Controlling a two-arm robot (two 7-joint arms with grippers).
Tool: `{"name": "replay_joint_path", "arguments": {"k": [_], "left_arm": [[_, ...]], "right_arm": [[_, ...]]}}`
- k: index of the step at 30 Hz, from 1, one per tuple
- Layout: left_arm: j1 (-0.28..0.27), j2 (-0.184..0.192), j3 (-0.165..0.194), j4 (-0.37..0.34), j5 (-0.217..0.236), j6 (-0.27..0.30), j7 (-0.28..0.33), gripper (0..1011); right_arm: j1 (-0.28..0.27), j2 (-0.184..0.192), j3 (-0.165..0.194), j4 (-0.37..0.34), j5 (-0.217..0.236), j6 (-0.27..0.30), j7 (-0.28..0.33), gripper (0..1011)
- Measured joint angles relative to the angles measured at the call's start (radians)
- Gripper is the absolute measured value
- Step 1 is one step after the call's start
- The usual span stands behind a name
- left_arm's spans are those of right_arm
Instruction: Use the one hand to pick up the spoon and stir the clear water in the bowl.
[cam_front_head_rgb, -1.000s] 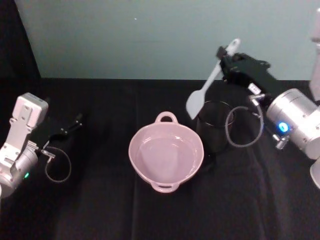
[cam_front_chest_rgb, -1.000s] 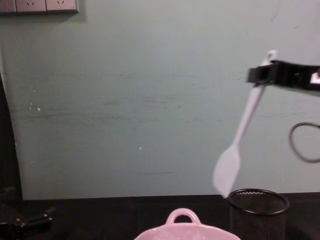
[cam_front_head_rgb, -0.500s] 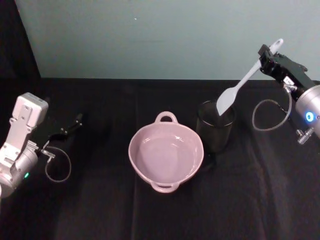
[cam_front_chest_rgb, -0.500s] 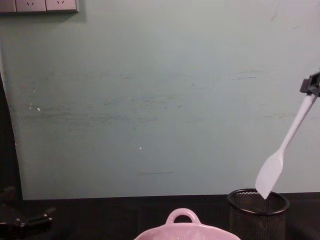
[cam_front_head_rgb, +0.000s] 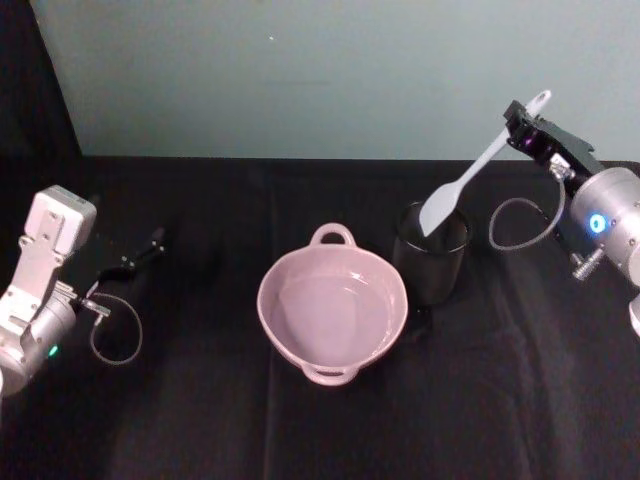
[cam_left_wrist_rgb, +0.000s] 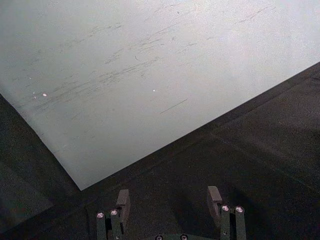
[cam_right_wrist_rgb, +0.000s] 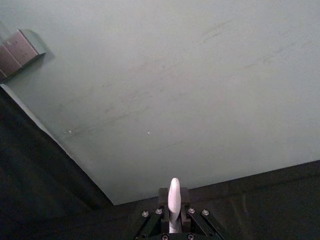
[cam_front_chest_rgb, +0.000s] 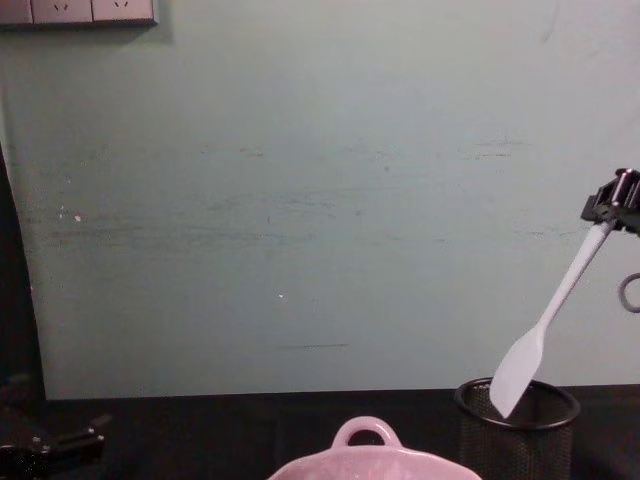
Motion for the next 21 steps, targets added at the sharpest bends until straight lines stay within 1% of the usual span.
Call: {"name": "replay_joint_path", "arguments": {"k": [9,15,21], "left_arm": [[0.0,0.0,0.0,0.0,0.0,0.0,0.0,1011],[0.0,0.0,0.0,0.0,0.0,0.0,0.0,1011],[0.0,0.0,0.0,0.0,0.0,0.0,0.0,1011]], "right_arm": [[0.01,-0.025,-0.012,0.045,0.03,-0.004,-0.045,121],[0.008,-0.029,-0.016,0.066,0.043,-0.007,-0.064,120],[0.005,-0.028,-0.019,0.082,0.055,-0.021,-0.075,121]]}}
